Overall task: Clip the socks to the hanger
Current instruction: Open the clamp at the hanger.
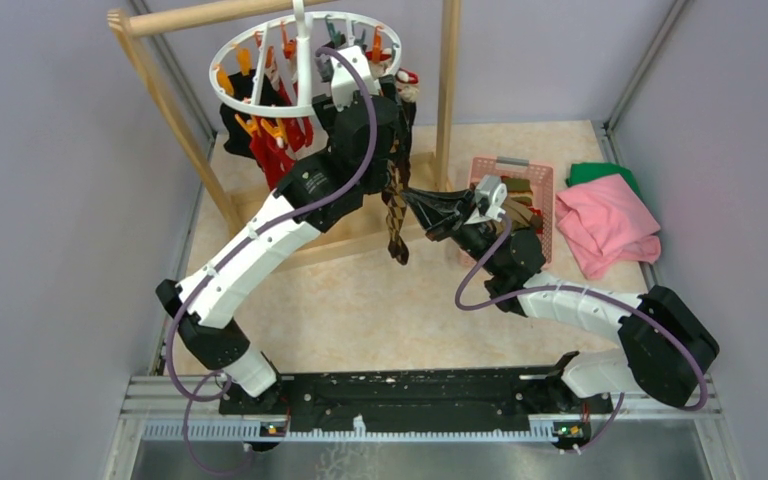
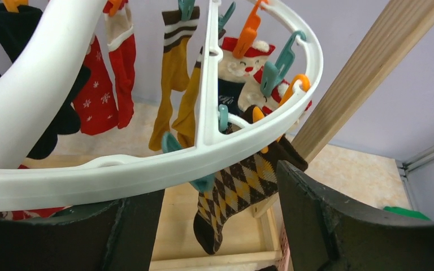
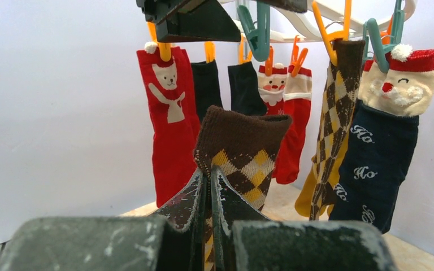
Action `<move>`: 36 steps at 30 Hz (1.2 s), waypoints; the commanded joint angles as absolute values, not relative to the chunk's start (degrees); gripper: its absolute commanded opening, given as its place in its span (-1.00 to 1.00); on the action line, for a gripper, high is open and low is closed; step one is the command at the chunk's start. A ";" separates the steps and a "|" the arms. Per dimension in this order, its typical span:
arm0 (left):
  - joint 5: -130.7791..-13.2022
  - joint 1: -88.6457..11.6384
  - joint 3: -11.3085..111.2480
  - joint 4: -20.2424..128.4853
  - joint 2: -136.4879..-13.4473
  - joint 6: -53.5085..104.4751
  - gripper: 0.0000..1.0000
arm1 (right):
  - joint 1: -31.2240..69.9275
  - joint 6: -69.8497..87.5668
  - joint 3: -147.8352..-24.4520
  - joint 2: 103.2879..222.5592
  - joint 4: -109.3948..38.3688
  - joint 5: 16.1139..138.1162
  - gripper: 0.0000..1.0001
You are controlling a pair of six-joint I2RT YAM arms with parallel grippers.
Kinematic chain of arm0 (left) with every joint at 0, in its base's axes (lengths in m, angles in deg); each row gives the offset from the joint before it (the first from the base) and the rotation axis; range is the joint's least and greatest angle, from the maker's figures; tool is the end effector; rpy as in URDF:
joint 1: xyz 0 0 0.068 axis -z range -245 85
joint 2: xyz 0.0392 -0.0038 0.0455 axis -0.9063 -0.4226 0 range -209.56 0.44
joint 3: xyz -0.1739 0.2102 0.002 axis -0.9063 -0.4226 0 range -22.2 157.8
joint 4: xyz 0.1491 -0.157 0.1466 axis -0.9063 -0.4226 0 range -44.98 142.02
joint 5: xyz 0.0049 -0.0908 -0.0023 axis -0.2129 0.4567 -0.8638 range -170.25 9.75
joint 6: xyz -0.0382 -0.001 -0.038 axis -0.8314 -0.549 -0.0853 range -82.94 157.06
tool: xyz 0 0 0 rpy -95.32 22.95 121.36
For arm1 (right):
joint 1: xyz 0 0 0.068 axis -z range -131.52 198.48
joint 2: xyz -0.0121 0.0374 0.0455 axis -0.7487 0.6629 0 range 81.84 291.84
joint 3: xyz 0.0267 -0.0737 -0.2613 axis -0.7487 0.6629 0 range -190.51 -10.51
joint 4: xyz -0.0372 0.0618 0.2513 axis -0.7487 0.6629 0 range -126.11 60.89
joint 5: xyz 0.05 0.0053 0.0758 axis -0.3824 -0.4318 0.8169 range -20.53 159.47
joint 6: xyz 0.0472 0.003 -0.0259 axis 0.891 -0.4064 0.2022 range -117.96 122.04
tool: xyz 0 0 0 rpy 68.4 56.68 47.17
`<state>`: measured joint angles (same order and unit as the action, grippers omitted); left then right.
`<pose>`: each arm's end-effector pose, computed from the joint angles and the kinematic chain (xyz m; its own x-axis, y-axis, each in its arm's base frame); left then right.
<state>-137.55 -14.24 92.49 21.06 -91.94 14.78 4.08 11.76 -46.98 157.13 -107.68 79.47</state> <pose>0.2300 -0.2344 0.5118 -0.0471 -0.2662 -0.9628 -0.1358 0.9566 -0.2578 0.1910 0.1955 0.3210 0.2471 0.4746 -0.8448 -0.8471 0.5291 0.0494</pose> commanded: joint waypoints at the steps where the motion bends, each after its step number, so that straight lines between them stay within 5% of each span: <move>1: -137.87 -15.12 88.55 31.42 -88.46 19.09 0.53 | 5.05 12.92 -47.94 155.76 -110.52 79.58 -1.00; 36: -140.34 -15.40 80.90 51.58 -87.37 33.69 0.07 | 5.17 13.11 -47.78 155.62 -110.71 79.76 -1.00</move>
<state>-140.35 -14.72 81.17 48.33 -88.07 32.51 4.49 12.35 -46.96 157.13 -107.68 79.47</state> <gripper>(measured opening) 0.562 0.010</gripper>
